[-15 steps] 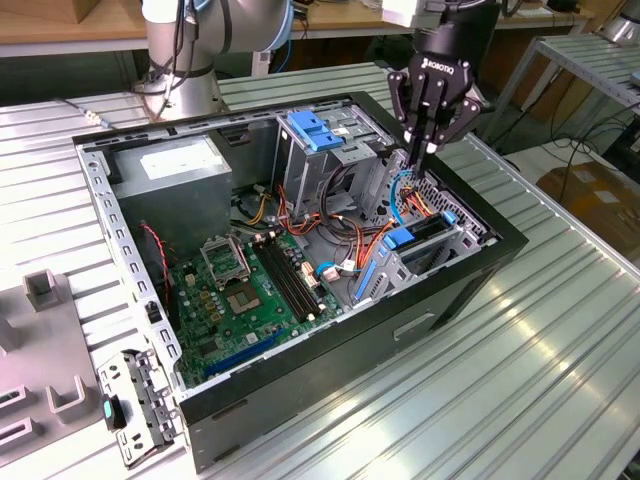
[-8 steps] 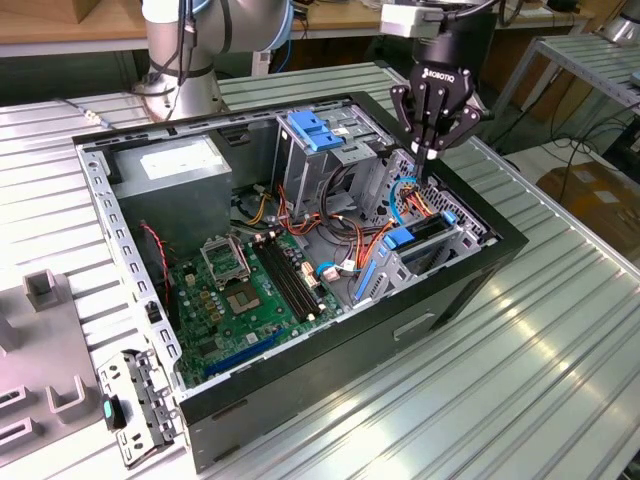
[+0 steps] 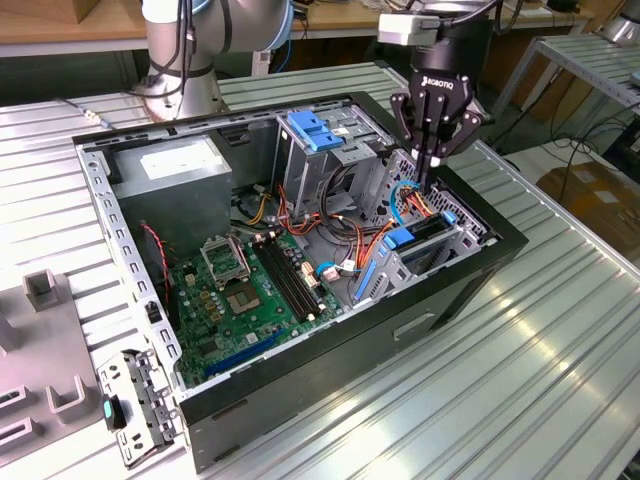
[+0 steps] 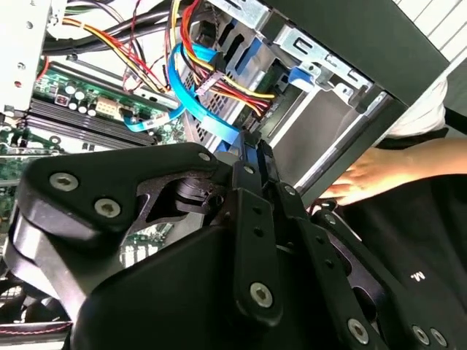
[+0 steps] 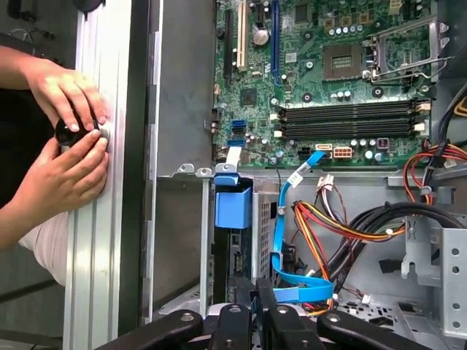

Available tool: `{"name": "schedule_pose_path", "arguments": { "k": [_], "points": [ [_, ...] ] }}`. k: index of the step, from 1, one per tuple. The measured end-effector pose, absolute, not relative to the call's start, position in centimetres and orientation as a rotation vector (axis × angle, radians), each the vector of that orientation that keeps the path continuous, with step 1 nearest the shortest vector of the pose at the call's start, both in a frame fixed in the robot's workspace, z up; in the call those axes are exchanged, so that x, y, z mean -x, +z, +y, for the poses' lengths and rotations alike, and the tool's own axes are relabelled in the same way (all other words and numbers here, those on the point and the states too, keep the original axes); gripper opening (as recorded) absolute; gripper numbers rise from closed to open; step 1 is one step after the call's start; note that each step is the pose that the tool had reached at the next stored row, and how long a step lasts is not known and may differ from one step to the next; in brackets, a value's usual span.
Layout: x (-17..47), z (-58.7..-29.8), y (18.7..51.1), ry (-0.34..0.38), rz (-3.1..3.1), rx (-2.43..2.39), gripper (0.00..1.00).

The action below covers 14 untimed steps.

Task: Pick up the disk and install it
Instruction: 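Insert the second disk wire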

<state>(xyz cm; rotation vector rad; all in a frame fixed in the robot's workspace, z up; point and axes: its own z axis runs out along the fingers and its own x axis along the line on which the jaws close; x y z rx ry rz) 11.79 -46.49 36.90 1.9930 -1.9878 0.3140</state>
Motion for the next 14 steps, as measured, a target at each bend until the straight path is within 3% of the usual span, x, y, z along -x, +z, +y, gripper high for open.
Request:
{"name": "schedule_pose_path", "arguments": {
  "k": [5, 6, 8, 14],
  "points": [
    [-11.80, -46.45, 36.17, 0.326, -1.982, -1.984, 0.19],
    [-11.80, -46.45, 36.09, 0.327, -1.981, -1.983, 0.25],
    [-11.80, -46.44, 36.04, 0.327, -1.981, -1.983, 0.17],
    [-11.55, -46.85, 35.88, 0.317, -1.990, -1.993, 0.16]
  ]
}}
